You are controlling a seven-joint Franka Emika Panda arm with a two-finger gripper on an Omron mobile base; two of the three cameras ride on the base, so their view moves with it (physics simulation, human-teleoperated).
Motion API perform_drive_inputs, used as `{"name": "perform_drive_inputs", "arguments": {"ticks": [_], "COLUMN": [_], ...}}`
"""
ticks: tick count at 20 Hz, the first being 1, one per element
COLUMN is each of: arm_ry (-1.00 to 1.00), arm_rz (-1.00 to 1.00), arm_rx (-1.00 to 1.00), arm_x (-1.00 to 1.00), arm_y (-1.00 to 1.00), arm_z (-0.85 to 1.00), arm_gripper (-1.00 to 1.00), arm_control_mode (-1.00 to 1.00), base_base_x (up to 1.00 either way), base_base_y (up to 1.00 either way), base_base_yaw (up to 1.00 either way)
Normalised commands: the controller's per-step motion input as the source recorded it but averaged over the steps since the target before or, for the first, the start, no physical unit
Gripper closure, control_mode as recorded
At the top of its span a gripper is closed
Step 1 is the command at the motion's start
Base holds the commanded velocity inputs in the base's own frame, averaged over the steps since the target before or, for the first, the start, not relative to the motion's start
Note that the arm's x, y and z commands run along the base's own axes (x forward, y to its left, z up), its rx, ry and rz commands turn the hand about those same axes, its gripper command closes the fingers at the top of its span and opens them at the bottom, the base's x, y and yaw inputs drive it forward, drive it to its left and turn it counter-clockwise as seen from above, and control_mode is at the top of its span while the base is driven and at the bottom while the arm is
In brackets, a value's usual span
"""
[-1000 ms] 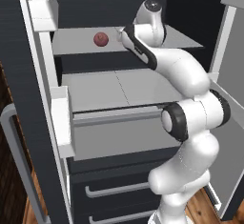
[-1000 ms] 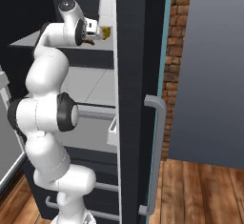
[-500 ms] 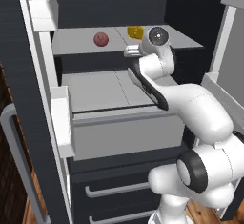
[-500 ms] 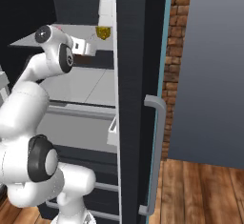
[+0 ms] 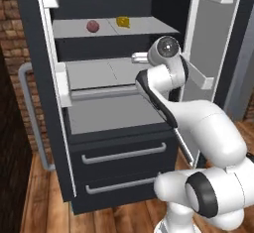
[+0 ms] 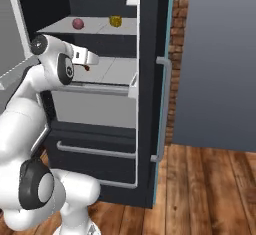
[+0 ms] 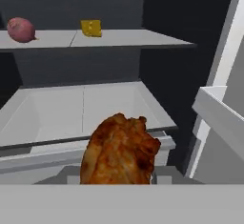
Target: Take the cheese, chicken drumstick, and onion from the fridge and place them on the plate on the dining counter to create an appetizer plate.
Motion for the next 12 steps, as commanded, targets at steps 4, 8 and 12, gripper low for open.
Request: {"name": "perform_drive_inputs", "arguments": {"ticks": [4, 8, 12], "arm_ry": [0.0, 0.0, 0.0], "arm_rz": [0.0, 0.0, 0.0], "arm_rx": [0.0, 0.0, 0.0], "arm_x": [0.0, 0.0, 0.0], "arm_y": [0.0, 0.0, 0.0], "arm_z": [0.0, 0.0, 0.0], "arm_gripper": [1.0, 1.0, 1.0], "arm_control_mode": [1.0, 1.0, 1.0], "base_base_x": [-1.0, -1.0, -1.0], "base_base_y": [-0.17, -0.14, -0.1], "base_base_yaw": [-0.08, -0.1, -0.11]}}
